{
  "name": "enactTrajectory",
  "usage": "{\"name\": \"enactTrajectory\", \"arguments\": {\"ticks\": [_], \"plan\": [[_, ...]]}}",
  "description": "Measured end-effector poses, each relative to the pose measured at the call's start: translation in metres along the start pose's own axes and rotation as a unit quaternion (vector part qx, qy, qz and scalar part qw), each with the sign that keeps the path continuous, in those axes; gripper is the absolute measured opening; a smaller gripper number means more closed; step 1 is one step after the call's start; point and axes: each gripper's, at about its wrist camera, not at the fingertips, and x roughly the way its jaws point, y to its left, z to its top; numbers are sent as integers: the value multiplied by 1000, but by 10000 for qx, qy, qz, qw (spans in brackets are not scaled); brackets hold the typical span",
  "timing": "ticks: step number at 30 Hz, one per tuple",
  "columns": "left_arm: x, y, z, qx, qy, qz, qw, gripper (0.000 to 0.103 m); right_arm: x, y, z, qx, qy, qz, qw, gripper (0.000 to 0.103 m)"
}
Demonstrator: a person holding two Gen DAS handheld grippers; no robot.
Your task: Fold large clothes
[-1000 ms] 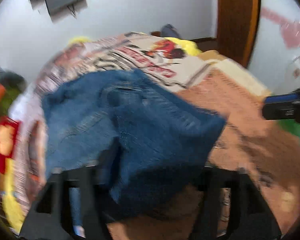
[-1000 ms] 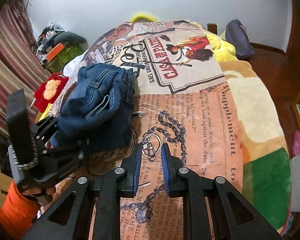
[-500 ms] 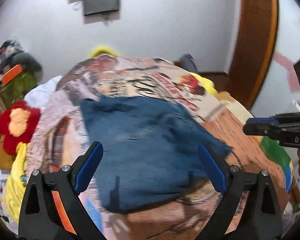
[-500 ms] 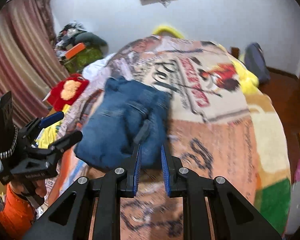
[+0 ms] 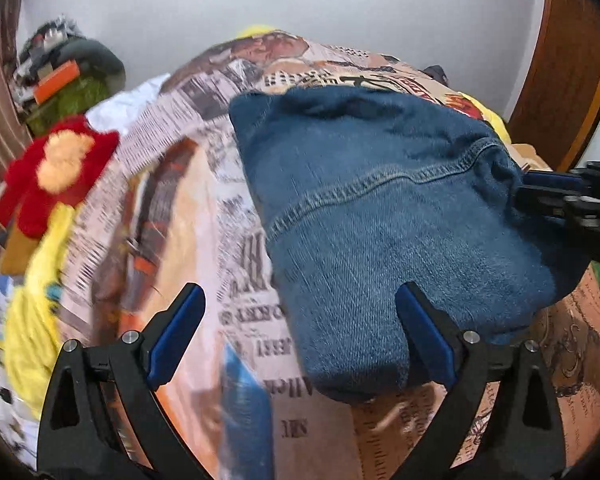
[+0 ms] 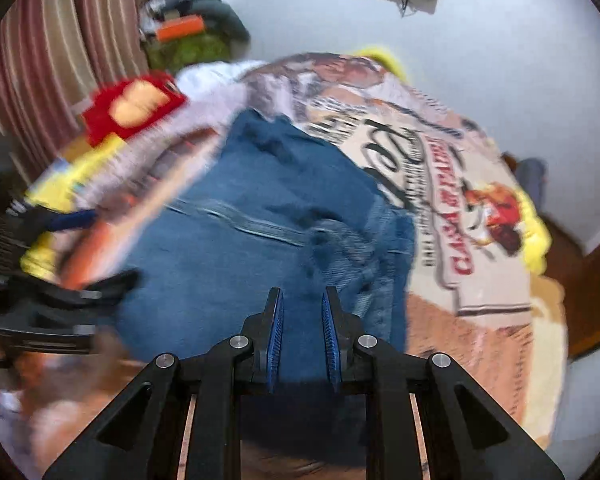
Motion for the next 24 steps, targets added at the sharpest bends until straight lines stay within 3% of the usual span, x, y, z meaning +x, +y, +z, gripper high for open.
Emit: {"name": "enactTrajectory", "arguments": {"ticks": [1,4,5,6,7,8,9,14,16,21,24], "plan": [[2,1,-3,-11,20,-69,10000,98,7,-2,-4,-54,30,-138,9999,16],[5,-1,-8,77,49,-132,9999,98,17,-19,-19,213,-9,258,9994,16],[7,-2,-9,86,49,-129,9999,98,18,-25,-22,302,-20,364,9989,21],[6,-3,-10,92,52,-120,9999,98,19,-30,-26,407,0,397,9984,31],[7,-4,-11,98,57,-106,9999,98,20,-35,-28,486,9,280,9984,61],[8,-4,-12,93,58,-102,9999,98,20,-41,-32,534,-44,-107,9985,87],[9,-4,-13,63,54,-120,9999,98,20,-46,-36,517,-120,-302,9981,91],[5,-2,-18,-29,46,-132,9999,98,19,-72,-51,1040,99,305,9941,91],[0,-3,-21,13,32,-110,9999,98,15,-77,-56,1109,92,314,9933,91],[-10,-1,-29,99,77,-30,9999,98,8,-90,-72,1192,265,-246,9922,91],[-16,4,-32,64,162,-49,9998,98,4,-102,-83,1289,444,-152,9906,90]]}}
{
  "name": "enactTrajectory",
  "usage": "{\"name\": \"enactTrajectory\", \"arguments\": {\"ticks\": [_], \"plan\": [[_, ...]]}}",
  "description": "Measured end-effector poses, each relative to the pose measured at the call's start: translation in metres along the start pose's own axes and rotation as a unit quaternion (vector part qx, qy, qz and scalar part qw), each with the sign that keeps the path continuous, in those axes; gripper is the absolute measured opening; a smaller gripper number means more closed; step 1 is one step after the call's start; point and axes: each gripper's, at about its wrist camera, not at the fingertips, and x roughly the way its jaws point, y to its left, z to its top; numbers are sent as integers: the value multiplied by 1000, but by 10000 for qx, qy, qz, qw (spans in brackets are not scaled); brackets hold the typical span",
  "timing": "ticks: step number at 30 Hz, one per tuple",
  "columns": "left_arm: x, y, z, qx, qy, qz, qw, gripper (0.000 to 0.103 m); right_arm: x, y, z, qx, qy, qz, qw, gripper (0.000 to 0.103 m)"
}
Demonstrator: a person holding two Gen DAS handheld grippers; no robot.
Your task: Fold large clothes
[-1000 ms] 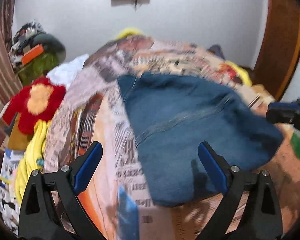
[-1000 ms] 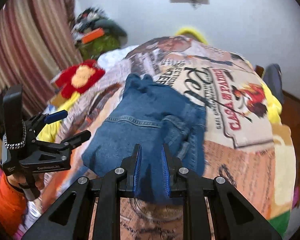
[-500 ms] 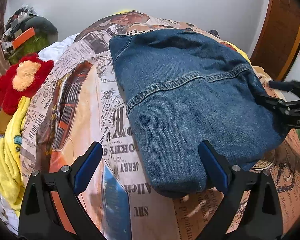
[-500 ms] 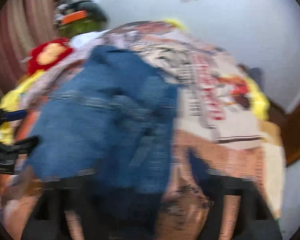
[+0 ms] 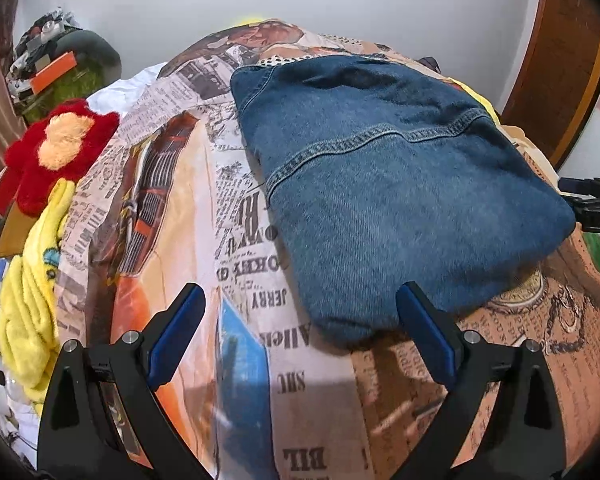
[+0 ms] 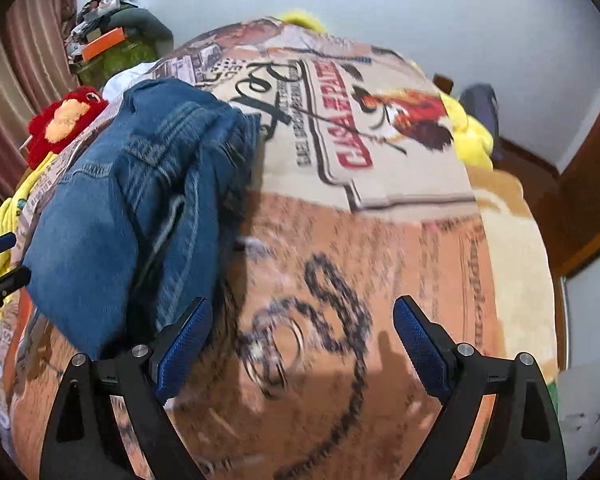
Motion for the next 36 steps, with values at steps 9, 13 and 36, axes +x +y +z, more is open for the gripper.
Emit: {"name": "enactTrajectory", "arguments": {"ticks": [9,13,36], "plan": [[-23,10,16,-215,-300,84,9993,97,-51,15,14,-277,-620,349,9971,91],[-28,16,39,-256,-465,-83,9986,97,-58,36,32,-328,-767,823,9931,92],[126,58,90,-1645,1017,-2221,9556,101,97,44,95,626,933,2444,9631,92]]}}
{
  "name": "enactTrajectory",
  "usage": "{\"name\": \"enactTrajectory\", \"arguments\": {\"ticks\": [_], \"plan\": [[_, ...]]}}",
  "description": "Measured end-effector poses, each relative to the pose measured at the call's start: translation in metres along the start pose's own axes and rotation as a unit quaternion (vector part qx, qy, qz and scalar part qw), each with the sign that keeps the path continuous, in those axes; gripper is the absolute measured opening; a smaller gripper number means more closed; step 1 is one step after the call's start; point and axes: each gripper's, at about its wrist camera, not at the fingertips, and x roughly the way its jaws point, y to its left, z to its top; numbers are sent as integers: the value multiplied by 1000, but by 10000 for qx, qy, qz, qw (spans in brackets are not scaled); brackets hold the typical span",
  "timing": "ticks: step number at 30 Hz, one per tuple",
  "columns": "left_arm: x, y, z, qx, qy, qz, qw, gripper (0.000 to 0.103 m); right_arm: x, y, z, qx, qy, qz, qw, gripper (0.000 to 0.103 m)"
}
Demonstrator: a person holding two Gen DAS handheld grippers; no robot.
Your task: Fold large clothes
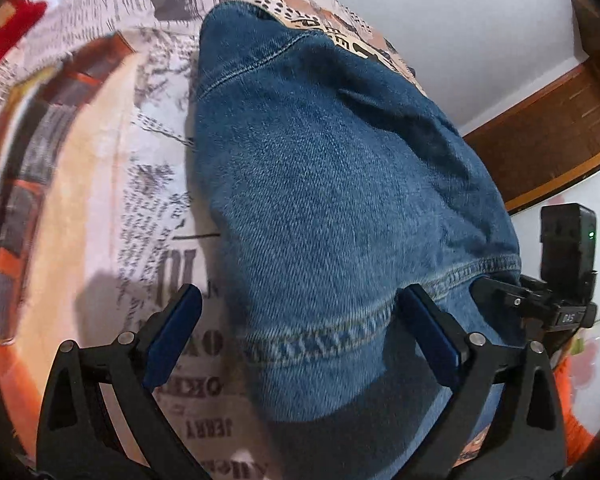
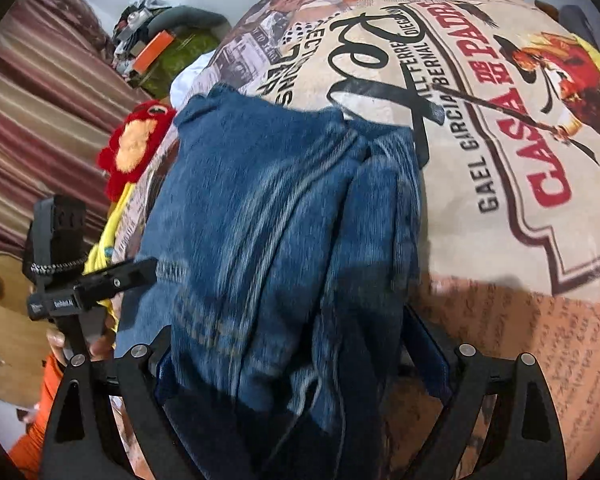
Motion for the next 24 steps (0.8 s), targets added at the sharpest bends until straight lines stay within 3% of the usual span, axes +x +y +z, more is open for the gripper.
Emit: {"name": "enactTrajectory", "arguments": {"ticks": [3,7,14,18,24], "plan": [[7,3,7,-223,46,-106,9997,102,4,1,5,-62,-31,44,10000,91],[19,0,14,-318,136,-278,9990,100,5,5,5,-108,-79,50,9999,78],[8,-26,11,71,-77,-41,9999,73,-6,11,4,-163,-207,-32,9996,54],[-5,-46,9,459,-263,199,9984,59,-16,24,1,-340,-311,-177,9988,47],[-38,-75,6,898,-614,412,9932,52,-42,47,-4,-548,-505,-232,9969,42]]}}
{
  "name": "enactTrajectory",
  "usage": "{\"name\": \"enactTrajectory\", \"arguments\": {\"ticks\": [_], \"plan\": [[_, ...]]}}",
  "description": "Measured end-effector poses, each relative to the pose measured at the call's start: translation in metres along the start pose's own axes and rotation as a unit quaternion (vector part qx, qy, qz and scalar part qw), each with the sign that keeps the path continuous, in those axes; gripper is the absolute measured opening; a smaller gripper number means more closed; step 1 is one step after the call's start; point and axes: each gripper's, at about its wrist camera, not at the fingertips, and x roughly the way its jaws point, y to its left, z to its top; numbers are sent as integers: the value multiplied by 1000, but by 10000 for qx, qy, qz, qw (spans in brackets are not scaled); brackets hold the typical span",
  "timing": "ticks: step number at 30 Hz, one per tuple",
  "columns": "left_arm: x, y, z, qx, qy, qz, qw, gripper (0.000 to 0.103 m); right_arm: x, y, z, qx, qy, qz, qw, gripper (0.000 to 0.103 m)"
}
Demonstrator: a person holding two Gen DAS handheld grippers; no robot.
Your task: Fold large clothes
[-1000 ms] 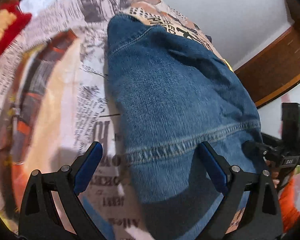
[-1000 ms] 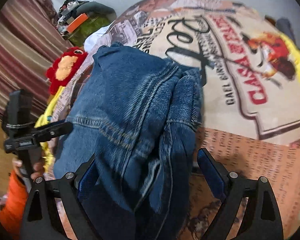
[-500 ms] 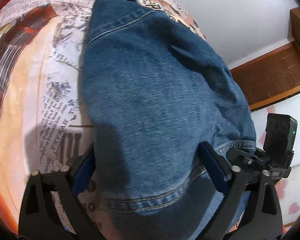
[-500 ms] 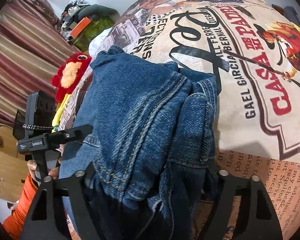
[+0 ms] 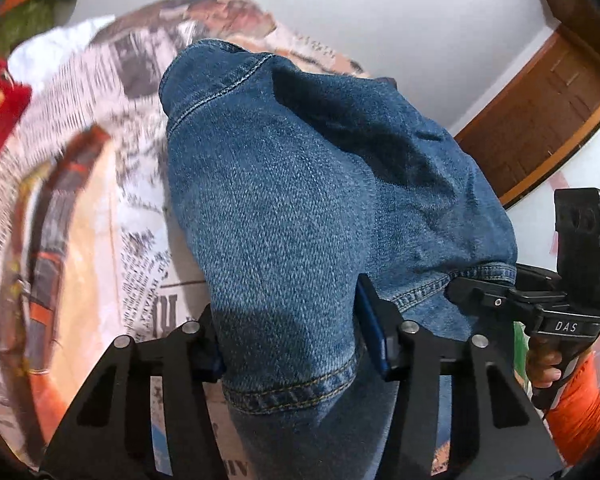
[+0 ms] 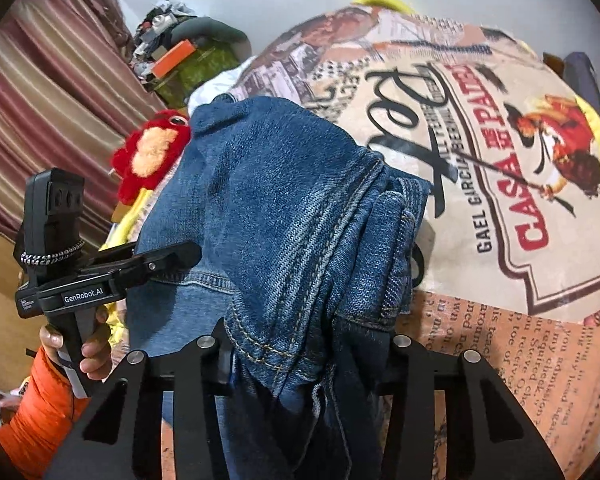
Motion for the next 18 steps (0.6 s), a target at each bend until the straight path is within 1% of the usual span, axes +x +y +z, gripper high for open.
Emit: {"name": "enactTrajectory", "arguments": {"ticks": [2,5,8,10,11,14,16,18], "plan": [[-22,-6,0,123,-139,56,9998,51,-13,10,1,-80,-99,-1,9999,41],[-47,-12,0,139,-289,59,9995,51,-29,28,5,-188,-231,19,9996,41],[-81,-12,1,130,-490,53,9987,51,-44,49,7,-296,-338,91,9989,41],[-102,-4,-5,135,-611,93,9980,51,-52,63,7,-385,-396,105,9984,41],[-108,-4,-5,139,-650,117,9977,51,-56,74,7,-459,-432,109,9980,41],[-136,3,-14,86,-775,198,9968,51,-61,100,6,-575,-467,156,9971,41],[-148,7,-18,33,-816,248,9964,51,-60,116,4,-633,-456,205,9967,41],[-164,17,-29,-25,-856,334,9958,51,-56,132,2,-678,-419,256,9965,41]]}}
